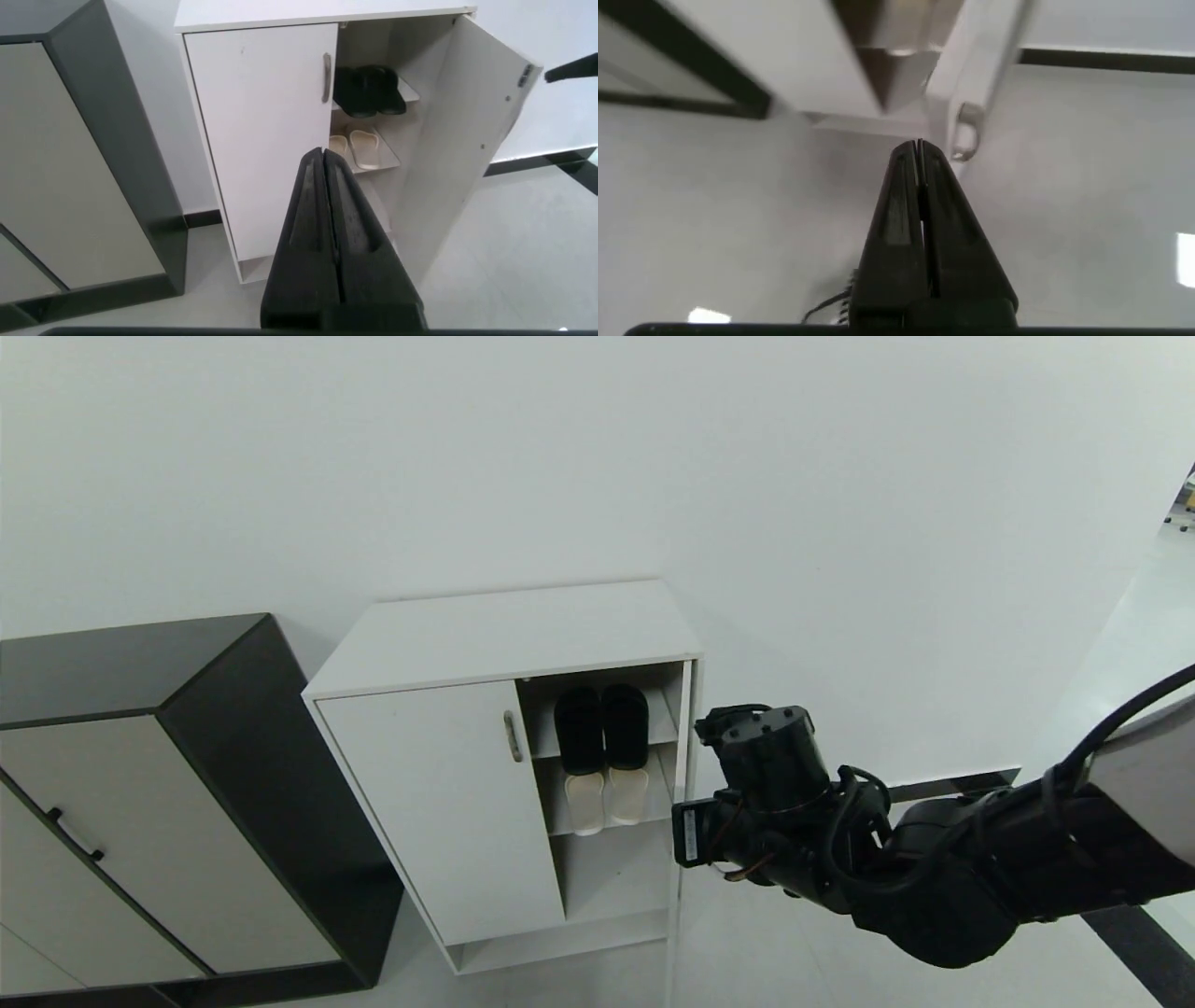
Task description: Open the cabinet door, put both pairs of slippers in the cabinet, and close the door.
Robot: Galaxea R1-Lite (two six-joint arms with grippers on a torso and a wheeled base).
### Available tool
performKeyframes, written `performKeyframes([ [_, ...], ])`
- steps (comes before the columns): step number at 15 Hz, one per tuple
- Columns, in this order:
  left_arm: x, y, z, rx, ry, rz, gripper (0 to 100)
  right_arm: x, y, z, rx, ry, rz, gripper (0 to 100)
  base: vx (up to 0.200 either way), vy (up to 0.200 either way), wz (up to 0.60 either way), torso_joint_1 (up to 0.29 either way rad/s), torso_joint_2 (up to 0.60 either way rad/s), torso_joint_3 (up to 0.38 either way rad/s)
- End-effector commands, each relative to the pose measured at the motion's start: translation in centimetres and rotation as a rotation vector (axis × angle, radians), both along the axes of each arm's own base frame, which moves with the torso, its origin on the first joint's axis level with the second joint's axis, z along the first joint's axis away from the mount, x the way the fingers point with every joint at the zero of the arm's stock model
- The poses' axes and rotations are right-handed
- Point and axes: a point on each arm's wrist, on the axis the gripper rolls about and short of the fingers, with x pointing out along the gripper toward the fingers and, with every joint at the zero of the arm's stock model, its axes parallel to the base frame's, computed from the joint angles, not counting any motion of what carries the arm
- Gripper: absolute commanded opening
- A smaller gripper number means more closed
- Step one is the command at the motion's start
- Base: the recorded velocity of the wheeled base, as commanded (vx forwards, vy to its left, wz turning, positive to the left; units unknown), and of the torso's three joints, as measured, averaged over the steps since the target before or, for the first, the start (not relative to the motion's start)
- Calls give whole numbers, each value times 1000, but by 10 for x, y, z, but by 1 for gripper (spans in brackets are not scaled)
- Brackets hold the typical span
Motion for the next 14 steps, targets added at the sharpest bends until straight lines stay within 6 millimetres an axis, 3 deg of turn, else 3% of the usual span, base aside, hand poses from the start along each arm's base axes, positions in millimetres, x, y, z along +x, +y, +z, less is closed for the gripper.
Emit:
performKeyframes([
  [1, 0, 0, 0, -1, 0, 0, 0, -20, -12, 23, 63, -3, 77, 0, 0, 0, 0, 0, 0, 0],
  [4, 0, 0, 0, 1, -1, 0, 0, -26, -24, 21, 61, 19, 113, 0, 0, 0, 0, 0, 0, 0],
  [10, 0, 0, 0, -1, 0, -1, 0, -28, -27, 15, 36, -7, 142, 0, 0, 0, 0, 0, 0, 0],
  [14, 0, 0, 0, -1, 0, 0, 0, -28, -27, 13, 31, -7, 142, 0, 0, 0, 600, 2, 2, 1],
])
